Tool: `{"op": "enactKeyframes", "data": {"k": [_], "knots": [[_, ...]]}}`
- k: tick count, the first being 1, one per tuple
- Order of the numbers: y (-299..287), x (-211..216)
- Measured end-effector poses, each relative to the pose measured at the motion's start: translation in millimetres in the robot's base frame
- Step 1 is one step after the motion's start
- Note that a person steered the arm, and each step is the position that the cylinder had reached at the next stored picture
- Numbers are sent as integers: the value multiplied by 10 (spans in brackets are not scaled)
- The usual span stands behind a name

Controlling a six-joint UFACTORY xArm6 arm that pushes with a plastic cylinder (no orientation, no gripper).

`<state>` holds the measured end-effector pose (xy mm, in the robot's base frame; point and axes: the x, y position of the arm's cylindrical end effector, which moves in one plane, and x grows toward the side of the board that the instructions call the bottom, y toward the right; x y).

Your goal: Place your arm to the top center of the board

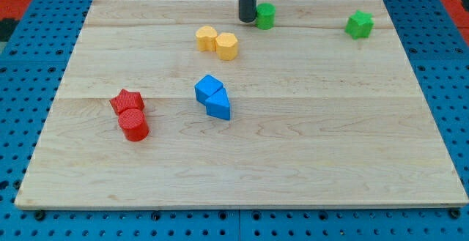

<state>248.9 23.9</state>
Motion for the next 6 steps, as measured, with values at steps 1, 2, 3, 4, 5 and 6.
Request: {"op": "enactKeyframes", "data": {"k": [1,2,3,4,5,6], "knots": [[-156,-256],[278,-318],[982,-155],[758,-398],[103,-469],[-425,-444]]}}
